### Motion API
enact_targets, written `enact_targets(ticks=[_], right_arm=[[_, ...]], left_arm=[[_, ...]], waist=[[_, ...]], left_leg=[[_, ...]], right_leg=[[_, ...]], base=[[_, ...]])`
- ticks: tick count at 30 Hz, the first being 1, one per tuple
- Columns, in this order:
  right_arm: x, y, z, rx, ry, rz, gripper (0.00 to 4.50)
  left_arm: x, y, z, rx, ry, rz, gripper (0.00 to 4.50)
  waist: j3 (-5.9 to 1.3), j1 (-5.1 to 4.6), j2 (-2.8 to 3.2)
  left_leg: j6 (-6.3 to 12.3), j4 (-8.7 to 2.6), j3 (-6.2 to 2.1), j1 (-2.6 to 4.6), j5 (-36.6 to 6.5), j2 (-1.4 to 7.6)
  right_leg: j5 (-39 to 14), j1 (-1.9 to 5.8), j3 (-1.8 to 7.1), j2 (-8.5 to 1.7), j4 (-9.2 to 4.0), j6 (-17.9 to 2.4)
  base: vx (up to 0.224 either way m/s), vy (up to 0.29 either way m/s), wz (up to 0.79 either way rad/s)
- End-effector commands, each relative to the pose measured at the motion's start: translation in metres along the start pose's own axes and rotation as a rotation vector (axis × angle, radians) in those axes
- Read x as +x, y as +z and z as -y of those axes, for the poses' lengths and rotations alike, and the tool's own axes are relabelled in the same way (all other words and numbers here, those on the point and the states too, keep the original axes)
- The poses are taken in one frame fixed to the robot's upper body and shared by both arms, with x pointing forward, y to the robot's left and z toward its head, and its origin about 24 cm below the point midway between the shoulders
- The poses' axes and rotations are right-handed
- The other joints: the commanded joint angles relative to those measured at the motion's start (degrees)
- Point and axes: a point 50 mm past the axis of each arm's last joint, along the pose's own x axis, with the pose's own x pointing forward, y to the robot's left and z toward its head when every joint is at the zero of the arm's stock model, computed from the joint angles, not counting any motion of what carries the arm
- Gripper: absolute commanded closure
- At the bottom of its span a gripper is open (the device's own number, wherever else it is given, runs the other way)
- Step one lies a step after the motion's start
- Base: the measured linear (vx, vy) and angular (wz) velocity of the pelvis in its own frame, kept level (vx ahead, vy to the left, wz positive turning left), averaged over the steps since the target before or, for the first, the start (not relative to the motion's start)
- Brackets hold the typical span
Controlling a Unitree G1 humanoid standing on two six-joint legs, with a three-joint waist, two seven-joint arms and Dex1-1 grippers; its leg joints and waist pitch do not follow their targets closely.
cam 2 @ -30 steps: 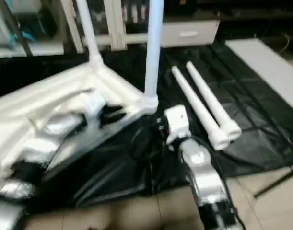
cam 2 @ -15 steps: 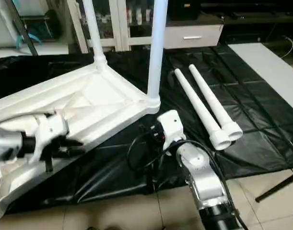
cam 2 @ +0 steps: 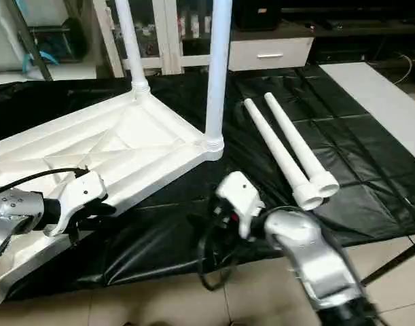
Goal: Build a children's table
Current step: Rotate leg to tighten, then rotate table base
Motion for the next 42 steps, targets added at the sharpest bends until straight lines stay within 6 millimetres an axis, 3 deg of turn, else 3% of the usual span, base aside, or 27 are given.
enact_targets(ticks=[1, 3, 12, 18, 24, 25, 26, 35, 37, 42], right_arm=[[-0.007, 0.005, -0.005, -0.017, 0.066, -0.012, 0.54], [-0.009, 0.005, -0.005, -0.024, 0.071, -0.02, 0.54], [-0.011, 0.004, -0.008, -0.019, 0.089, -0.04, 0.54], [-0.011, 0.005, -0.007, -0.02, 0.09, -0.043, 0.54], [-0.01, 0.006, -0.008, -0.022, 0.089, -0.039, 0.54], [-0.01, 0.006, -0.008, -0.022, 0.089, -0.038, 0.54], [-0.01, 0.006, -0.008, -0.022, 0.09, -0.038, 0.54], [-0.01, 0.005, -0.01, -0.022, 0.092, -0.038, 0.54], [-0.01, 0.005, -0.01, -0.022, 0.096, -0.037, 0.54], [-0.011, 0.006, -0.011, -0.022, 0.111, -0.036, 0.54]], left_arm=[[-0.004, 0.007, -0.007, 0.004, 0.064, 0.002, 3.23], [-0.006, 0.01, -0.007, -0.002, 0.065, 0.021, 3.23], [-0.015, 0.014, -0.012, 0.006, 0.097, 0.03, 3.23], [-0.005, 0.003, -0.009, -0.004, 0.075, -0.022, 3.23], [0.007, -0.01, -0.012, -0.036, 0.117, -0.07, 3.23], [0.008, -0.012, -0.012, -0.038, 0.115, -0.081, 3.23], [0.009, -0.015, -0.011, -0.042, 0.105, -0.089, 3.4], [0.011, -0.019, -0.01, -0.051, 0.096, -0.103, 4.02], [0.012, -0.02, -0.01, -0.052, 0.093, -0.104, 4.34], [0.013, -0.02, -0.009, -0.055, 0.088, -0.102, 4.46]], waist=[[-2.82, 0.06, 0.3], [-2.82, 0.14, 0.2], [-2.88, -0.2, 0.2], [-3.16, -0.2, 0.27], [-3.65, 0.14, 0.3], [-3.66, 0.18, 0.56], [-3.7, 0.23, 0.48], [-3.38, 0.41, 0.47], [-3.27, 0.35, 0.46], [-3.18, 0.21, 0.38]], left_leg=[[-1.72, -4.82, -0.84, 1.21, -26.68, 1.01], [-1.52, -4.65, -0.79, 1.49, -26.68, 1.06], [-1.35, -4.58, -1.08, 1.25, -27.49, 0.97], [-1.13, -4.56, -0.9, 1.13, -25.38, 1.09], [-0.37, -4.26, -0.63, 0.83, -20.06, 1.06], [-0.3, -4.27, -0.6, 0.86, -19.66, 1.11], [-0.19, -4.24, -0.54, 0.88, -19.51, 1.08], [-0.89, -4.39, -0.65, 1.08, -22.51, 1.12], [-1.04, -4.37, -0.65, 1.23, -23.75, 1.05], [-1.23, -4.44, -0.83, 1.27, -24.95, 1.04]], right_leg=[[-29.74, 1.59, 1.06, -1.55, -4.69, -6.61], [-30.19, 1.31, 1.12, -1.52, -4.91, -6.43], [-30.83, 1.29, 0.84, -1.47, -4.92, -6.2], [-25.37, 1.57, 1.05, -1.44, -4.3, -8.14], [-17.17, 2.16, 1.17, -1.41, -3.35, -10.69], [-16.14, 2.22, 1.17, -1.41, -3.2, -11.14], [-15.87, 2.3, 1.14, -1.43, -3.22, -11.34], [-21.04, 2.12, 1.08, -1.47, -3.69, -9.94], [-22.8, 1.92, 1.05, -1.42, -3.91, -9.43], [-25.95, 1.84, 0.98, -1.5, -4.26, -8.02]], base=[[0.0, 0.0, 0.0], [0.0, 0.0, 0.0], [0.0, 0.0, 0.0], [0.0, 0.0, 0.0], [0.0, 0.0, 0.0], [0.0, 0.0, 0.0], [0.0, 0.0, 0.0], [0.0, 0.0, 0.0], [0.0, 0.0, 0.0], [0.0, 0.0, 0.0]])
